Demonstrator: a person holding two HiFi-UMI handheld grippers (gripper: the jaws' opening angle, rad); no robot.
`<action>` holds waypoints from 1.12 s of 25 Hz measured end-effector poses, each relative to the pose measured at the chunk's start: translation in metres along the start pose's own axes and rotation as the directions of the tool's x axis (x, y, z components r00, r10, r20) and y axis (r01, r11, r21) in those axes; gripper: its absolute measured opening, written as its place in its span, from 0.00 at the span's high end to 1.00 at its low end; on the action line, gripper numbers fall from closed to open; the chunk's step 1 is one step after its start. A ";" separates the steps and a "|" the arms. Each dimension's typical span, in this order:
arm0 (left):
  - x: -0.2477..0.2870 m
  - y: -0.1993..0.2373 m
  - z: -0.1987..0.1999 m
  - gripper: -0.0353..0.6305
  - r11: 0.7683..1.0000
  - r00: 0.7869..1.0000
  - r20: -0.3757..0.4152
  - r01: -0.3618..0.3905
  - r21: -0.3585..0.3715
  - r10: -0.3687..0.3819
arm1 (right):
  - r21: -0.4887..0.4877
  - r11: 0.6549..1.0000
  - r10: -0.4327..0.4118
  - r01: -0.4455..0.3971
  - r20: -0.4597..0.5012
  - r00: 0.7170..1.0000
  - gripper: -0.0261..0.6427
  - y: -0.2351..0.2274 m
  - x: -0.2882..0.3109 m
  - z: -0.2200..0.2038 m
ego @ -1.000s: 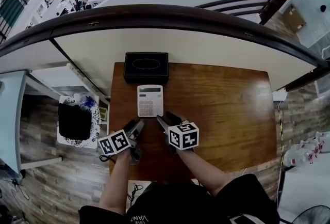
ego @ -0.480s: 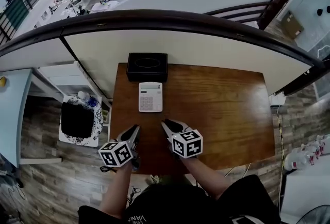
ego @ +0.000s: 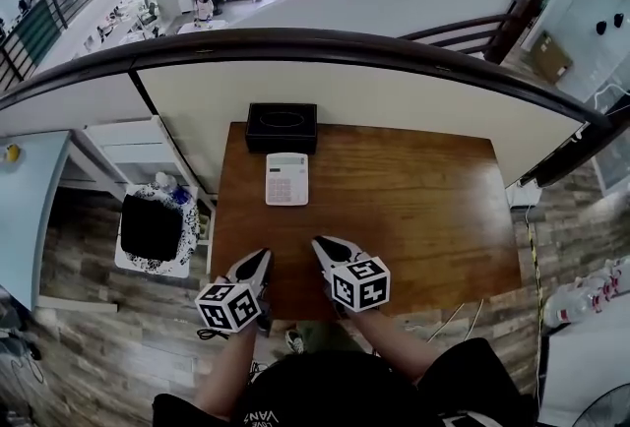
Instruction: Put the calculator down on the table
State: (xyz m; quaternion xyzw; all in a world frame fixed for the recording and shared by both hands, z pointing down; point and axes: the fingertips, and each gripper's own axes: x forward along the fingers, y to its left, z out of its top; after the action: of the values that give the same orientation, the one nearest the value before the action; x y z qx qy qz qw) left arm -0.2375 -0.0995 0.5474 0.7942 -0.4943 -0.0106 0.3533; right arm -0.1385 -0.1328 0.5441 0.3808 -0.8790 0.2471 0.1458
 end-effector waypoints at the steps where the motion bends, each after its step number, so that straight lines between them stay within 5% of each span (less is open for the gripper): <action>1: -0.004 -0.002 -0.002 0.93 1.000 1.000 0.005 0.002 0.005 -0.002 | -0.003 1.000 0.000 0.000 0.004 1.000 0.92 0.003 -0.004 -0.001; 14: -0.055 -0.050 -0.017 0.93 0.998 0.998 0.040 0.049 0.041 -0.051 | -0.012 1.000 0.018 -0.018 -0.002 1.000 0.93 0.031 -0.059 -0.016; 28: -0.070 -0.088 -0.031 0.93 0.998 0.992 0.119 -0.044 0.049 0.038 | -0.105 0.987 0.118 -0.125 -0.069 0.991 0.94 0.031 -0.099 -0.025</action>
State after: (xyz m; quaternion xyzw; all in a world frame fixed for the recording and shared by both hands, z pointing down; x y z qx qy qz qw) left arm -0.1938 -0.0039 0.4970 0.7907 -0.5307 -0.0371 0.3029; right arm -0.0934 -0.0414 0.5108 0.3101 -0.9078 0.2187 0.1786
